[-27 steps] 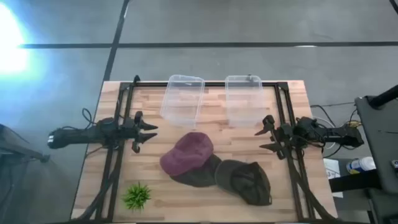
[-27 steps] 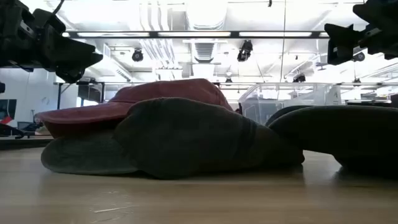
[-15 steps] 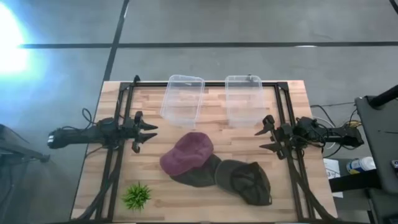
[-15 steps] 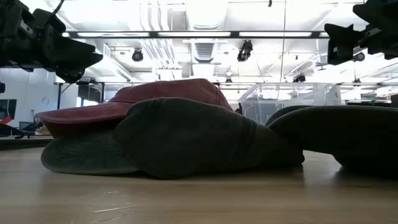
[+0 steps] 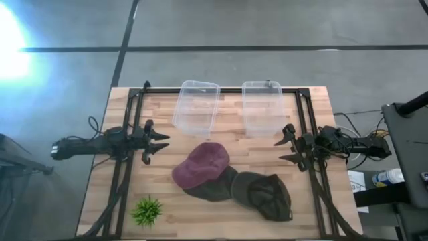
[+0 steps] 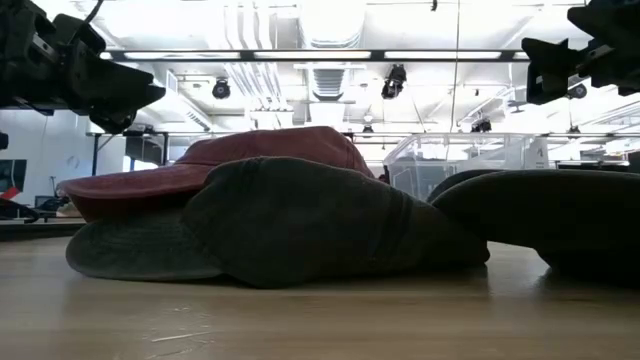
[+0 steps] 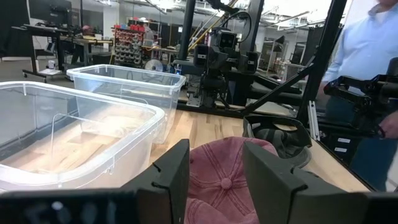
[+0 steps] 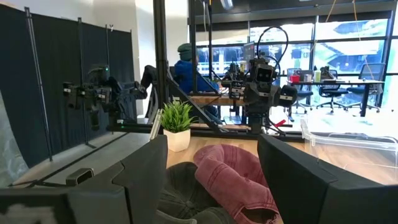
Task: Pick & Place hat
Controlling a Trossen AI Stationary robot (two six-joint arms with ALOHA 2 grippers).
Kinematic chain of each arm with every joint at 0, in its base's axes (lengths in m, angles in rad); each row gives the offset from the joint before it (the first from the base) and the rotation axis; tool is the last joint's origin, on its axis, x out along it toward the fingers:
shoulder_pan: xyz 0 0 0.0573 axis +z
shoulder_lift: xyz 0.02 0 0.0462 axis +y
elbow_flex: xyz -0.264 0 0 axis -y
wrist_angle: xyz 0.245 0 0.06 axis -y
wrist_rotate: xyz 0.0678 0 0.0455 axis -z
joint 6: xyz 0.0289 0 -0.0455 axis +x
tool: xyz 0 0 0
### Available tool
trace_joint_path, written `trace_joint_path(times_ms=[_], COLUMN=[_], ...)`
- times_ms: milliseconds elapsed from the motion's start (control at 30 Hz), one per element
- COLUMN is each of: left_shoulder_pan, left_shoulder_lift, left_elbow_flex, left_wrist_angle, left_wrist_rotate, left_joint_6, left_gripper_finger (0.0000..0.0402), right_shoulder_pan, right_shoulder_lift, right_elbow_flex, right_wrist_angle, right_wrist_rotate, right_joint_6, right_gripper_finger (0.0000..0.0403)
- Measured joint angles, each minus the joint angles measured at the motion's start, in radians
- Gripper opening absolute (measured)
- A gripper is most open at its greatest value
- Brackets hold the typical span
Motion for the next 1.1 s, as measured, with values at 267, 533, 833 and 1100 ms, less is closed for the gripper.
trace_joint_path(times_ms=[267, 533, 833, 1100], left_shoulder_pan=[0.0, -0.001, -0.001, -0.001], left_shoulder_lift=[0.0, 0.0, 0.0, 0.0], left_elbow_flex=[0.0, 0.0, 0.0, 0.0], left_wrist_angle=[0.0, 0.0, 0.0, 0.0], left_wrist_rotate=[0.0, 0.0, 0.0, 0.0], left_joint_6=[0.0, 0.0, 0.0, 0.0], left_gripper_finger=[0.0142, 0.0142, 0.0142, 0.0142], right_shoulder_pan=[0.0, 0.0, 0.0, 0.0], right_shoulder_lift=[0.0, 0.0, 0.0, 0.002], right_elbow_flex=[0.0, 0.0, 0.0, 0.0], right_wrist_angle=[0.0, 0.0, 0.001, 0.003], right_wrist_rotate=[0.0, 0.0, 0.023, 0.089], right_joint_6=[-0.001, -0.002, -0.03, 0.224], right_gripper_finger=[0.0247, 0.0247, 0.0247, 0.0247])
